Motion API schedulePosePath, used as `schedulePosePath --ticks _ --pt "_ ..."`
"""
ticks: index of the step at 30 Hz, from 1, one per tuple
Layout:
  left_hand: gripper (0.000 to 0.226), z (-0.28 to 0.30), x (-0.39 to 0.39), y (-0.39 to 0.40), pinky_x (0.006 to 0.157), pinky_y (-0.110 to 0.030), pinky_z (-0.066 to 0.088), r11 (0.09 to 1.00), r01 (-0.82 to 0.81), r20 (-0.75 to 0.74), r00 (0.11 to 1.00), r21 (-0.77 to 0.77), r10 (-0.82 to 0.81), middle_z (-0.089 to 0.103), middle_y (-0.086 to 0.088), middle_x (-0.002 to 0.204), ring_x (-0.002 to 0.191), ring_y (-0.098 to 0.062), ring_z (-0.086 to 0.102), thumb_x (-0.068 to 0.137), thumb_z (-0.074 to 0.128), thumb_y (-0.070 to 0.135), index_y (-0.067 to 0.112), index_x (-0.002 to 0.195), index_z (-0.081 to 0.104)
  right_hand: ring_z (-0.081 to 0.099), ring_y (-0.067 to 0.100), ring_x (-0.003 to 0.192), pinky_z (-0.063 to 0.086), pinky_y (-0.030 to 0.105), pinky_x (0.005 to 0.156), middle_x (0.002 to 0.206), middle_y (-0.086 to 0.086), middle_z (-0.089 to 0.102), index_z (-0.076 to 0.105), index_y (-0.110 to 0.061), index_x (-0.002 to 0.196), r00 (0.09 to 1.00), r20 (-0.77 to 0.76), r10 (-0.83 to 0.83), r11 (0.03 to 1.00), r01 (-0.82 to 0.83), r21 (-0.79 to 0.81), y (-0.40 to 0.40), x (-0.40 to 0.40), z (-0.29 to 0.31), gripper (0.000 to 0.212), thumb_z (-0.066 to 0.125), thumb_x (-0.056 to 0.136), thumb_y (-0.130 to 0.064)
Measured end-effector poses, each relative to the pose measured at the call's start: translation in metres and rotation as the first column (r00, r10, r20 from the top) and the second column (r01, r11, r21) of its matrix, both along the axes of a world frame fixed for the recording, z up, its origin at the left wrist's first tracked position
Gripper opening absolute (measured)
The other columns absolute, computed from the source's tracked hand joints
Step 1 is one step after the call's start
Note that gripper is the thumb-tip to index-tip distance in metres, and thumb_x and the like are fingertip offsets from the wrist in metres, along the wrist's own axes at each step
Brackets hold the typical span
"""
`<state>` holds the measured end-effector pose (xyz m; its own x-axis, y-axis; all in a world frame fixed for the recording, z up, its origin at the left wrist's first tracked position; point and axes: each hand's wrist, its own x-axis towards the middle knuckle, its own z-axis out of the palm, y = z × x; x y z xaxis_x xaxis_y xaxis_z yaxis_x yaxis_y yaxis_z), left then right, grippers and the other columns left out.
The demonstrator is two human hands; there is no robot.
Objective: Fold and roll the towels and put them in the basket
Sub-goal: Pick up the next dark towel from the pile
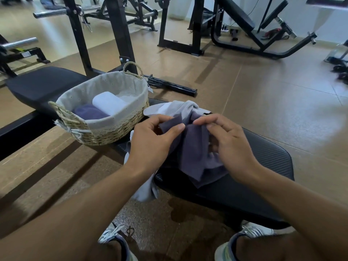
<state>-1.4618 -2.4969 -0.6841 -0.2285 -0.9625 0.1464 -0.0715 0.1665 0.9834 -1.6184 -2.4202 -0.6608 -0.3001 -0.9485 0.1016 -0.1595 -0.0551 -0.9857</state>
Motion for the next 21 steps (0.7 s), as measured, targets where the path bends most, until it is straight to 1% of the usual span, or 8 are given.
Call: schedulePosePath --ticks 2,4,7,10,13,16,18,21 --pt "0.017 0.000 0.001 0.002 0.081 -0.042 0.059 0.998 0.058 0.002 0.998 -0.018 -0.058 0.079 0.002 0.085 0.081 -0.015 0.073 0.078 0.079 0.032 0.024 0.092 0.079 0.069 0.008 0.077 0.054 0.021 0.066 0.084 -0.005 0.073 0.069 -0.013 0.106 0.994 0.005 0.113 0.994 -0.113 0.013 0.002 0.002 0.001 0.039 0.041 0.096 0.012" --pt "0.018 0.001 0.002 0.003 0.087 -0.048 0.060 0.995 0.086 0.000 0.996 -0.042 -0.086 0.080 0.000 0.089 0.092 -0.026 0.075 0.080 0.078 0.030 0.024 0.097 0.081 0.073 0.008 0.094 0.059 0.027 0.079 0.099 -0.007 0.075 0.066 -0.020 0.112 0.975 -0.181 0.133 0.991 -0.137 -0.009 0.003 0.001 -0.001 0.041 0.054 0.090 0.013" --pt "0.017 0.000 0.003 0.004 0.090 -0.050 0.059 0.993 0.112 0.001 0.994 -0.031 -0.112 0.080 0.000 0.091 0.093 -0.022 0.075 0.084 0.079 0.024 0.021 0.101 0.082 0.072 0.007 0.090 0.059 0.033 0.084 0.093 -0.007 0.075 0.067 -0.031 0.105 0.927 -0.372 0.042 0.998 -0.055 -0.024 0.003 -0.001 -0.004 0.029 0.075 0.084 -0.012" --pt "0.020 0.002 0.003 0.006 0.091 -0.051 0.058 0.992 0.124 0.006 0.992 -0.007 -0.123 0.080 -0.002 0.091 0.093 -0.022 0.075 0.083 0.078 0.028 0.020 0.101 0.082 0.066 0.005 0.083 0.054 0.030 0.076 0.085 -0.013 0.069 0.069 -0.032 0.087 0.840 -0.537 -0.076 0.997 0.048 -0.065 0.001 -0.002 -0.007 0.014 0.078 0.080 -0.039" --pt "0.015 0.001 0.002 0.007 0.076 -0.031 0.060 0.984 0.179 -0.010 0.984 0.022 -0.179 0.079 0.004 0.083 0.075 -0.009 0.073 0.094 0.072 0.020 0.020 0.106 0.080 0.054 0.008 0.103 0.048 0.032 0.084 0.102 -0.019 0.057 0.070 -0.035 0.087 0.708 -0.686 -0.168 0.984 0.081 -0.158 -0.002 -0.007 -0.011 0.014 0.071 0.085 -0.049" --pt "0.019 0.005 0.003 0.011 0.064 -0.020 0.051 0.978 0.206 -0.013 0.979 0.044 -0.205 0.075 0.002 0.076 0.065 -0.004 0.061 0.098 0.065 0.018 0.022 0.109 0.079 0.047 0.018 0.117 0.046 0.040 0.094 0.119 -0.008 0.056 0.072 -0.025 0.094 0.562 -0.791 -0.241 0.962 0.034 -0.269 -0.002 -0.008 -0.009 0.008 0.072 0.090 -0.032" --pt "0.019 0.008 0.003 0.013 0.077 -0.034 0.060 0.975 0.212 -0.034 0.977 0.067 -0.210 0.080 -0.005 0.091 0.081 -0.014 0.073 0.099 0.064 0.015 0.017 0.111 0.079 0.051 0.020 0.110 0.045 0.042 0.094 0.111 -0.005 0.062 0.067 -0.019 0.093 0.536 -0.808 -0.246 0.945 -0.054 -0.324 -0.001 -0.007 -0.006 0.011 0.072 0.085 -0.011" --pt "0.017 0.009 0.003 0.014 0.090 -0.052 0.057 0.977 0.202 -0.029 0.979 0.062 -0.201 0.079 -0.015 0.093 0.094 -0.034 0.075 0.098 0.064 0.013 0.011 0.106 0.079 0.053 0.021 0.090 0.045 0.035 0.084 0.087 -0.003 0.060 0.058 -0.013 0.082 0.598 -0.776 -0.199 0.924 -0.150 -0.353 -0.001 -0.007 -0.003 0.021 0.066 0.076 0.006"
